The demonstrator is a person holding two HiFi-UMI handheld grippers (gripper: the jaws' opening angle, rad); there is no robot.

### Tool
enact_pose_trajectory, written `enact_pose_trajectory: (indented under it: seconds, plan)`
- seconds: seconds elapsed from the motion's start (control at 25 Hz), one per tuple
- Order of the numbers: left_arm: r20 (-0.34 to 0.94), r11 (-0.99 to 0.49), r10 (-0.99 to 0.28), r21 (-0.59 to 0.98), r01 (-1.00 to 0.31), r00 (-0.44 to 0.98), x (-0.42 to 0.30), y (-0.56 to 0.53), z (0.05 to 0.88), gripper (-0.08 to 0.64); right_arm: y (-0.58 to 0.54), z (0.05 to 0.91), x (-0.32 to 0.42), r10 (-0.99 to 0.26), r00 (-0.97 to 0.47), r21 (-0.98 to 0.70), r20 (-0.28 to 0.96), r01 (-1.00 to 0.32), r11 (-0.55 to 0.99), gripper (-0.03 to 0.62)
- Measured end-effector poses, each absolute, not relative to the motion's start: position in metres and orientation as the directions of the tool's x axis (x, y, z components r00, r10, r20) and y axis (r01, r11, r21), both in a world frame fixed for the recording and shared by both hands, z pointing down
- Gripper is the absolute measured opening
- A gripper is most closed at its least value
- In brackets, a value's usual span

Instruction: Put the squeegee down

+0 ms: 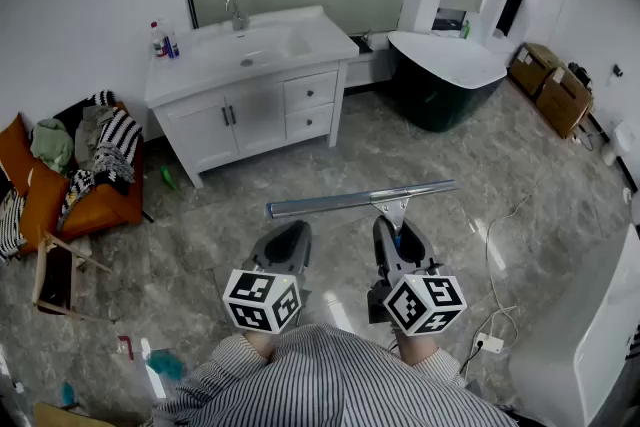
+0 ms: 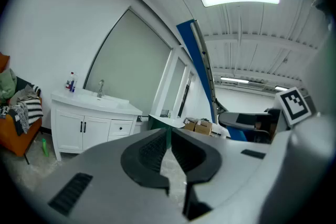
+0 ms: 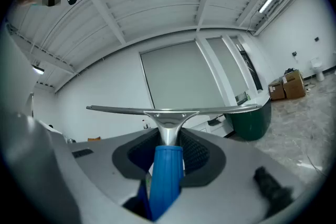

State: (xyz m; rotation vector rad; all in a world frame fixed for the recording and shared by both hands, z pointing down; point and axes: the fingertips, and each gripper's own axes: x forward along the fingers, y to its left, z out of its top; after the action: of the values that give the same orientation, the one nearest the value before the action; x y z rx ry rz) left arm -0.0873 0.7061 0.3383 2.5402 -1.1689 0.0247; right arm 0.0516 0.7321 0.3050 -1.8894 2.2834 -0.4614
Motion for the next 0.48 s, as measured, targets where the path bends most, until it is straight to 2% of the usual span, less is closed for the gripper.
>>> enact_pose_trajectory:
  seconds: [0.48]
  plan:
    - [0.168, -0.597, -0.741, 0.28, -0.752, 0.65, -0.0851, 0.7073, 0.3433, 0.037, 0.7348, 0.3084, 0.0485, -0.972, -0.213, -0.304, 0.095, -0.937, 0.175, 0.12]
